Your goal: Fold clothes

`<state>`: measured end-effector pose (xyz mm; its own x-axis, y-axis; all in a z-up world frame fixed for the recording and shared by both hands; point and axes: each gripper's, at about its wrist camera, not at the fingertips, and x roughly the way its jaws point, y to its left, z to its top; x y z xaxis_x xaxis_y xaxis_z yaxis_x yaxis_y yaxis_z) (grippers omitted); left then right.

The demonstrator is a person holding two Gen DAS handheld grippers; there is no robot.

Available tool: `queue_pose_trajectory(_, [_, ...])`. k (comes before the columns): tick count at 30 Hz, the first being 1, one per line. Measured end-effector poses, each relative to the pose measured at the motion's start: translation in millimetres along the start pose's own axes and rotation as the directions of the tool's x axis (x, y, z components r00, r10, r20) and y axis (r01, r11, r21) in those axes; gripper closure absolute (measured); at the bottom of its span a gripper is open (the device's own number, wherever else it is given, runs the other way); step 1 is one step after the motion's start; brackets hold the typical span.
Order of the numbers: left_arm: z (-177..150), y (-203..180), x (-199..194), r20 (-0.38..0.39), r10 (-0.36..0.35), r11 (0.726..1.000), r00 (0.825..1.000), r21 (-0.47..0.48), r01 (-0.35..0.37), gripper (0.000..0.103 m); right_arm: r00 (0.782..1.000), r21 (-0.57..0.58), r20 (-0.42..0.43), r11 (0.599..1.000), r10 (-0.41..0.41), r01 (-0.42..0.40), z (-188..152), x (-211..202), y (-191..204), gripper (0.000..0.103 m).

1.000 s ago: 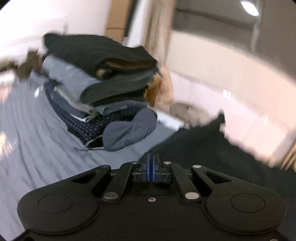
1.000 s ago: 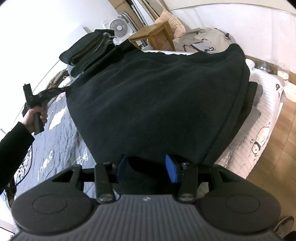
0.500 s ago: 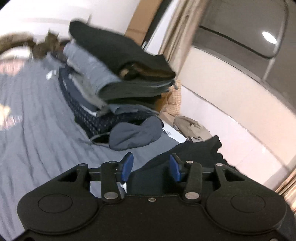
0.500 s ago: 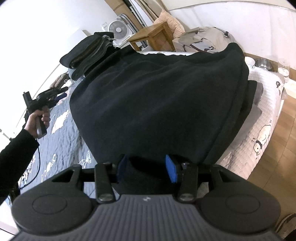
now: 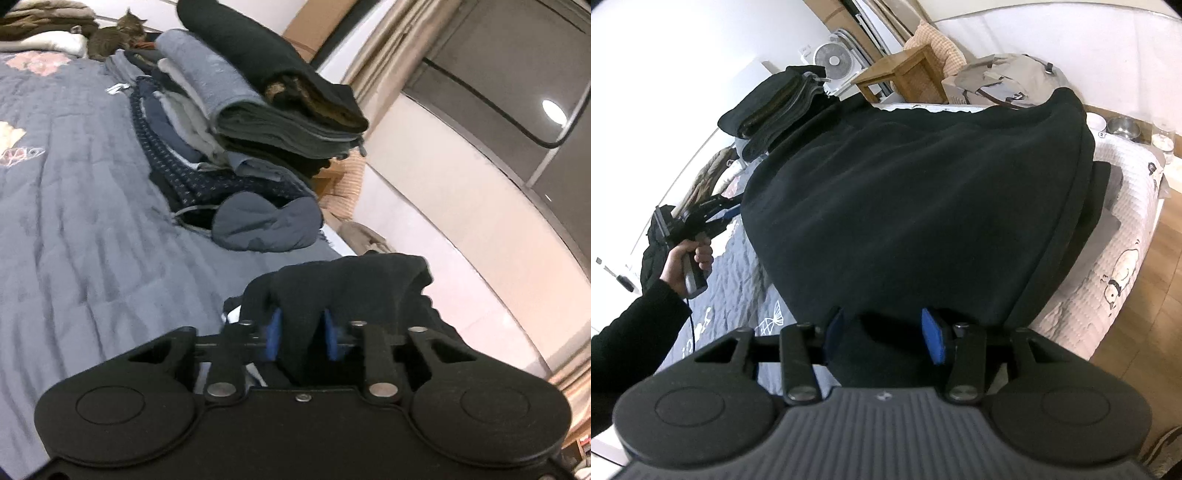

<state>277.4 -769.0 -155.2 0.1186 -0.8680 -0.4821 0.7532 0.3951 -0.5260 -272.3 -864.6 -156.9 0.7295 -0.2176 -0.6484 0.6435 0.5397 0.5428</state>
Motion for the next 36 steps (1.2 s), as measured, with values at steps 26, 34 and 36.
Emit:
queue_pose_trajectory(26, [26.4, -150.1, 93.4, -0.073, -0.073, 0.954, 0.995, 0.286, 0.091, 0.032, 1.000, -0.006, -0.005, 1.000, -0.003, 0.003, -1.0, 3.3, -0.5, 0.057])
queue_pose_trajectory(34, [60.6, -177.0, 192.2, -0.176, 0.080, 0.861, 0.981, 0.508, 0.021, 0.046, 1.000, 0.016, -0.007, 1.000, 0.017, -0.017, 5.5, 7.0, -6.0, 0.057])
queue_pose_trajectory(36, [58.6, -171.4, 208.8, -0.249, 0.097, 0.859, 0.964, 0.509, 0.045, 0.048, 1.000, 0.023, -0.007, 0.999, 0.023, -0.023, 7.5, 8.2, -7.6, 0.057])
